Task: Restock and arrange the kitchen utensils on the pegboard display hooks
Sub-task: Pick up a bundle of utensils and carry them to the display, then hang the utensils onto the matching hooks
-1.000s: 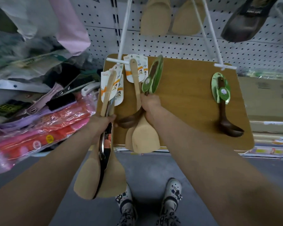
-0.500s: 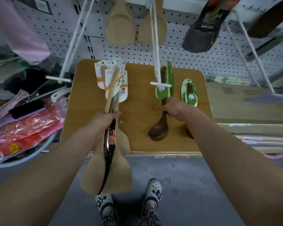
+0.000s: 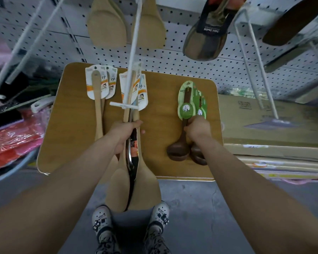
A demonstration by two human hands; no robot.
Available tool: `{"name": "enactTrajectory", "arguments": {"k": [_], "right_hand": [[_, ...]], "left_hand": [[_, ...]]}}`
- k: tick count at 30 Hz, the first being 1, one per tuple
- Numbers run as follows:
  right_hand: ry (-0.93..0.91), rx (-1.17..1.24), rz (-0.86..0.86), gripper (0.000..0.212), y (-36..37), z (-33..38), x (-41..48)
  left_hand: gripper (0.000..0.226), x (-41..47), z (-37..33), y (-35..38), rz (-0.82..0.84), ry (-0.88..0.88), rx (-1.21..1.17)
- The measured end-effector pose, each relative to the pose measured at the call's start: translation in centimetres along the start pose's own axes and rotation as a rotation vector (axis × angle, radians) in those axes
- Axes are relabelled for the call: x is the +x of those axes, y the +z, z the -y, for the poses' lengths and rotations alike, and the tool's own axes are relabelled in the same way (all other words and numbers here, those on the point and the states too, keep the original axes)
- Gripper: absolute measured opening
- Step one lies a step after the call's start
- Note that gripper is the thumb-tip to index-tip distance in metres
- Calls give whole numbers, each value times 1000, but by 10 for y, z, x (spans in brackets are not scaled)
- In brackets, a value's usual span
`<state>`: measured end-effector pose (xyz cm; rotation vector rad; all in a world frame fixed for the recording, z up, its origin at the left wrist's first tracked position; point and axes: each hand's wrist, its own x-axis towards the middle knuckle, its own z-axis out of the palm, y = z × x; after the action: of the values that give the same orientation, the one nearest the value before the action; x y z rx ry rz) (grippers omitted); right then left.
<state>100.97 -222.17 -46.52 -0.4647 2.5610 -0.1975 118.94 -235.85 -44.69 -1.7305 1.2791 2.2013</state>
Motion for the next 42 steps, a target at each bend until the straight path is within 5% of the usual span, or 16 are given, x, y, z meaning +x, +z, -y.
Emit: {"name": "enactTrajectory", "arguments": {"k": [3, 6, 8, 12, 14, 18, 21, 25, 33, 37, 42], "right_hand": [[-134, -6, -222, 23, 13, 11, -20], [-284, -90, -265, 37, 21, 33, -48], [-308, -21, -118, 27, 20, 54, -62], [-242, 365, 534, 31, 30, 94, -87], [-220, 492, 641, 22, 46, 107, -97], [-181, 673, 560, 9, 76, 130, -100], [-135, 701, 441, 29, 98, 154, -90], [-66, 671, 352, 43, 118, 183, -80], [-173, 606, 127, 28, 127, 199, -93], [-168, 685, 406, 43, 112, 195, -115], [-175, 702, 508, 24, 87, 169, -113]], "left_hand": [[34, 0, -2, 1, 8, 2, -9], [33, -1, -4, -1, 14, 12, -25], [32, -2, -4, -8, 7, 22, -38], [37, -4, -3, -31, -12, 61, -67], [33, -7, -4, -46, -29, 62, -91], [46, -14, -5, -89, -121, 52, -38], [55, -14, -1, -124, -206, 120, 26], [41, -14, 6, -155, -224, 180, -32], [23, -14, 4, -170, -112, 145, -82], [14, -12, 1, -156, -107, 190, -109], [19, -7, -5, -127, -103, 208, -54]]}}
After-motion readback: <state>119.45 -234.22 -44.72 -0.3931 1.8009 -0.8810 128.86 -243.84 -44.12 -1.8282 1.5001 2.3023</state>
